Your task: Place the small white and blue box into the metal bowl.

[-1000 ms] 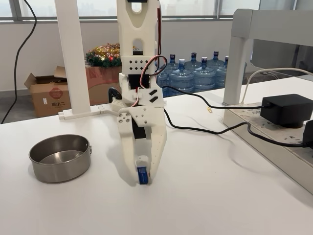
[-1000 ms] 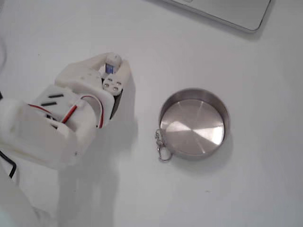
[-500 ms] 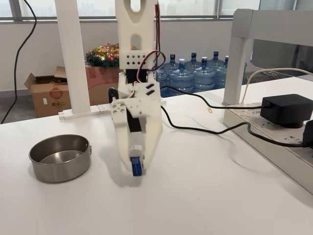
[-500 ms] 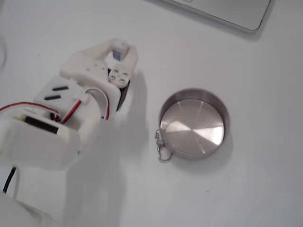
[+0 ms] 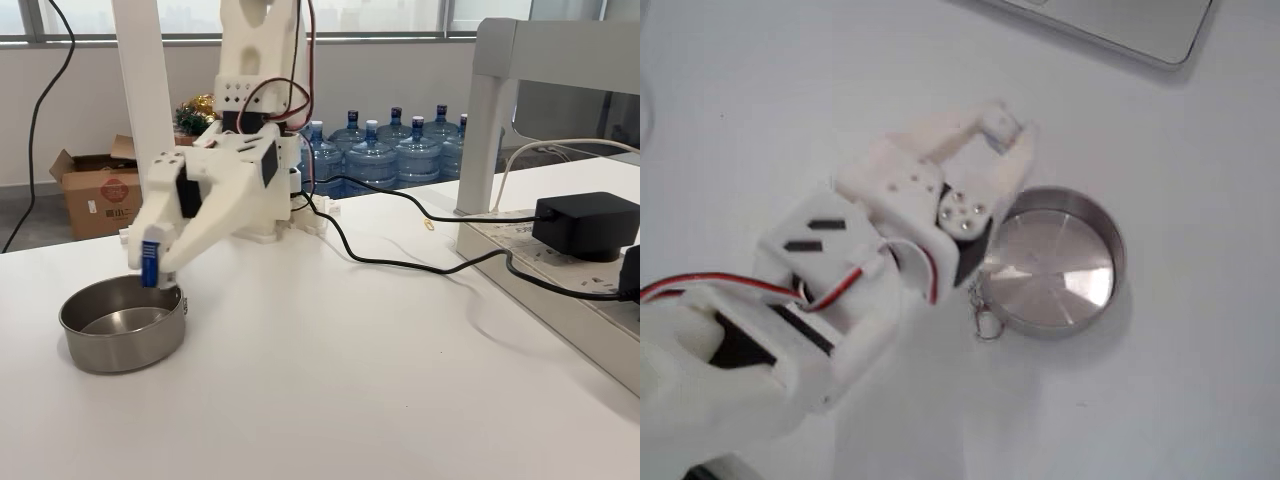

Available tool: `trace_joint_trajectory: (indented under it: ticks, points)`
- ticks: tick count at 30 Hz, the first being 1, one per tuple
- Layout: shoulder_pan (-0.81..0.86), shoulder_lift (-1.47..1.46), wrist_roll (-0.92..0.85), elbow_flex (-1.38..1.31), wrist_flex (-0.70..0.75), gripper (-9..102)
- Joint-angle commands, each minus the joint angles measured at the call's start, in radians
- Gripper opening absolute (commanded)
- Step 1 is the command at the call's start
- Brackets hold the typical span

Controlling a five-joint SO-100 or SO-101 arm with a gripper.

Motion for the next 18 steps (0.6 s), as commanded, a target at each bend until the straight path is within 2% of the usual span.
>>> trace_joint_trajectory:
  ticks: [1, 8, 14, 18]
  points:
    - [0.081, 0.029, -0.02, 0.006, -0.011, -2]
    - [0.156, 0.009, -0.021, 0.009, -0.002, -2]
    - [0.146, -0.023, -0.02, 0.021, -0.011, 10]
    - [0.127, -0.009, -0.012, 0.054, -0.011, 10]
